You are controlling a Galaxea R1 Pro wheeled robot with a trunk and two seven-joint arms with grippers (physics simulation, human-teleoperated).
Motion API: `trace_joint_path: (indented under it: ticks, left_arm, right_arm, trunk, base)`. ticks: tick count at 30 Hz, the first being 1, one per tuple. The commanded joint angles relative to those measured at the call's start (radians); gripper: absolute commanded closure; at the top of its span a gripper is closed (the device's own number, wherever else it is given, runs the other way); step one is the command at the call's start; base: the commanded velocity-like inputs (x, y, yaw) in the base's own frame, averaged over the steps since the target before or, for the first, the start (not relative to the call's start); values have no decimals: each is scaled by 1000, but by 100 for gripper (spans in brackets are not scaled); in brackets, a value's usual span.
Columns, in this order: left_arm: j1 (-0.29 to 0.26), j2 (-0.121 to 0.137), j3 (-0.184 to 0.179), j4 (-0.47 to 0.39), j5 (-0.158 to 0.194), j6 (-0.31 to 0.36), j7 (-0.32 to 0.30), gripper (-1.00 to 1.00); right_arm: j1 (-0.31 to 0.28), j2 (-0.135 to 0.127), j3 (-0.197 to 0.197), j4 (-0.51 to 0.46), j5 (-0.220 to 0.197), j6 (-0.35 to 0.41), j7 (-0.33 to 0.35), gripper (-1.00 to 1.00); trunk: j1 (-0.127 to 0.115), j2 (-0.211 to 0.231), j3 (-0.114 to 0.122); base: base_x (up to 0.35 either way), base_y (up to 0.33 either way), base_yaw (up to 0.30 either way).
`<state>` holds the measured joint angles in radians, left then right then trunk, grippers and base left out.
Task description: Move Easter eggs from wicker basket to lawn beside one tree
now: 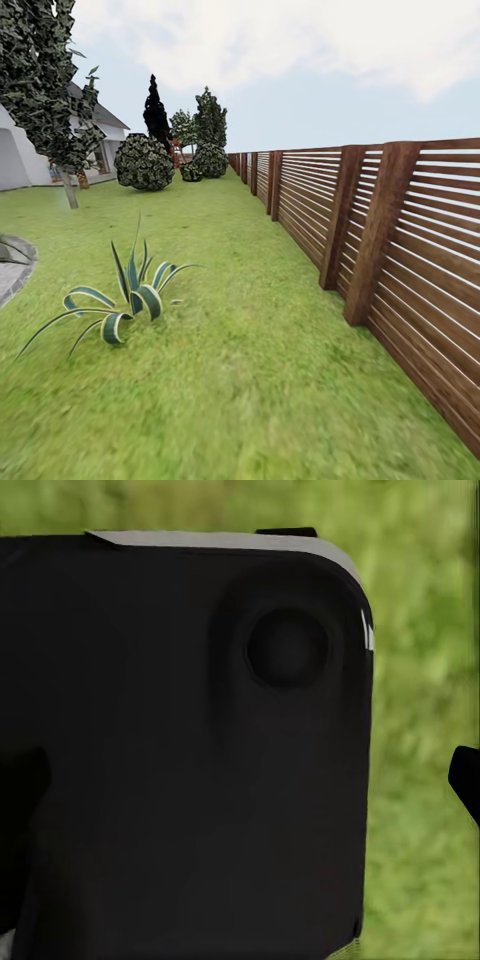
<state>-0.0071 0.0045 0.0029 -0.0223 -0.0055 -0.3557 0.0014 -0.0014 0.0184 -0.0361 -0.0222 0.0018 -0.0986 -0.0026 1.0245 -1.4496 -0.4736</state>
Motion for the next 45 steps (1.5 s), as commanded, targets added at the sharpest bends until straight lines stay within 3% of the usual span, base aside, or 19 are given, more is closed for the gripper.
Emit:
trace_joint_path:
  ticks: [1, 10, 37, 45]
  left_arm:
    - [-1, 0, 0, 1, -1, -3, 0, -100]
    - [-1, 0, 0, 1, -1, -3, 0, -100]
    - [-1, 3, -1, 0, -1, -8, -6, -100]
    - [-1, -6, -7, 1, -5, -23, -6, -100]
  right_arm:
    - [0, 0, -12, 0, 0, -3, 0, -100]
    - [0, -2, -46, -1, 1, -3, 1, -100]
    - [0, -6, -47, -13, 1, -17, -7, -100]
    - [0, -2, -48, -46, -7, -20, 8, -100]
  trunk:
    - [1, 0, -1]
    - [1, 0, -1]
    - [1, 0, -1]
    - [1, 0, -1]
  base:
    - [317, 0, 0]
    - [317, 0, 0]
    - [269, 0, 0]
    - [305, 0, -89]
